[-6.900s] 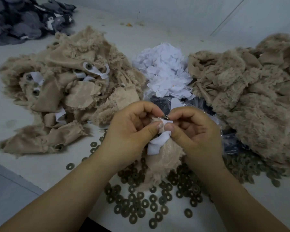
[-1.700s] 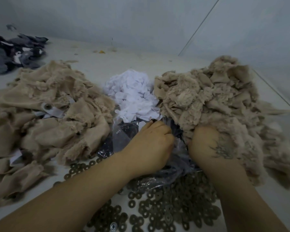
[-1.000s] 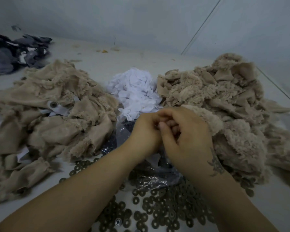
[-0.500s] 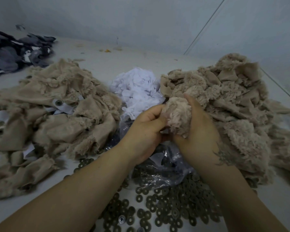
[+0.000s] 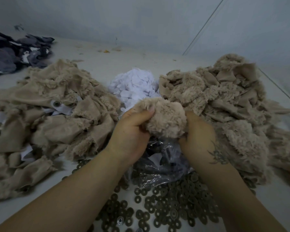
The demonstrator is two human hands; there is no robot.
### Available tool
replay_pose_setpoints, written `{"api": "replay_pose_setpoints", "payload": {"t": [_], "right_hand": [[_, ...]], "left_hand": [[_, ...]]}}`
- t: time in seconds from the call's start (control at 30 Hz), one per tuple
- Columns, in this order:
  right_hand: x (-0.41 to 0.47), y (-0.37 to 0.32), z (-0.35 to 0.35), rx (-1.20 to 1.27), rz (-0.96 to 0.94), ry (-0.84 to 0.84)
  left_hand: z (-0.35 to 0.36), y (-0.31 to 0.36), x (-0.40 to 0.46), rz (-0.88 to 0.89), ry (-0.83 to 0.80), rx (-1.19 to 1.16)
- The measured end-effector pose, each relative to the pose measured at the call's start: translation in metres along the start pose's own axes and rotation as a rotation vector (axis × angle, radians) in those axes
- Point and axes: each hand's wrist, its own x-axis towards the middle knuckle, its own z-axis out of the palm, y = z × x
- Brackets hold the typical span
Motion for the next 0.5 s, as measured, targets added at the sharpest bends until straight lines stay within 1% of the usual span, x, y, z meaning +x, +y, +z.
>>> {"api": "replay_pose_setpoints", "payload": {"t": [0.1,0.23,0.37,0.43,0.47,0.5], "right_hand": [[0.002,0.0,-0.002,-0.084,0.096,-0.066],[0.011,0.0,-0.011,-0.154,0.202,-0.193],[0.017,-0.002,-0.021,-0.182,0.219,-0.233],[0.016,-0.003,-0.02,-0.226,0.218,-0.292],[0.014,-0.004,-0.018,-0.239,0.213,-0.276],[0.011,-0.004,-0.017,-0.244,0.199,-0.224]], "left_hand": [[-0.007,0.001,-0.001,0.048,0.109,0.022],[-0.017,-0.001,-0.001,0.043,0.282,0.012],[-0.019,0.004,-0.004,0.021,0.328,0.003],[-0.02,0.007,-0.005,0.009,0.333,-0.002],[-0.02,0.008,-0.006,0.002,0.338,0.002],[-0.021,0.01,-0.007,-0.006,0.343,0.004]]}}
